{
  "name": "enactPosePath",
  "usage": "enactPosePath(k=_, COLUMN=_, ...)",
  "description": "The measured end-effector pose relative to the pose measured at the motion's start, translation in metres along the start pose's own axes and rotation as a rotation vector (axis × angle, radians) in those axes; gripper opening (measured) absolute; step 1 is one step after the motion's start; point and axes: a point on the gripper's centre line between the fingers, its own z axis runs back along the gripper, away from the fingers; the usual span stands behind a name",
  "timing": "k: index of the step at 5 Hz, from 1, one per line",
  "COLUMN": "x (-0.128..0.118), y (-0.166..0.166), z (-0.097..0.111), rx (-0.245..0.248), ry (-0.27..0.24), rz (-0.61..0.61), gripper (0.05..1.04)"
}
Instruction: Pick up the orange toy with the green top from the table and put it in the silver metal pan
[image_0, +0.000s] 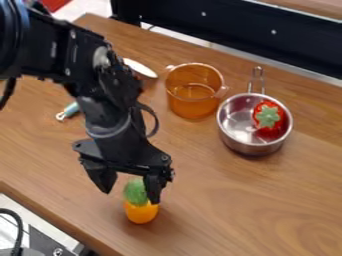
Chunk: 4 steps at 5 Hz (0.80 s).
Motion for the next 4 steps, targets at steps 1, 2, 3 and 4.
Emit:
enactPosePath(k=1, x=-0.0022, y=-0.0016, z=-0.0081, rx=-0.003, ry=-0.011, rz=0.017, gripper=0.997)
enactPosePath(k=2, x=0.0017, y=-0.0028, z=-0.0141, rx=0.018, ry=-0.029, rz=0.038, gripper=0.956)
enactPosePath(k=3, x=0.0007, y=-0.0016, z=-0.0164, rx=0.027, ry=-0.018, rz=0.039, gripper=0.699)
enactPosePath(k=4, x=-0.0014, y=0.0001, z=-0.0161, rx=0.012, ry=0.006, rz=0.062, gripper=0.575)
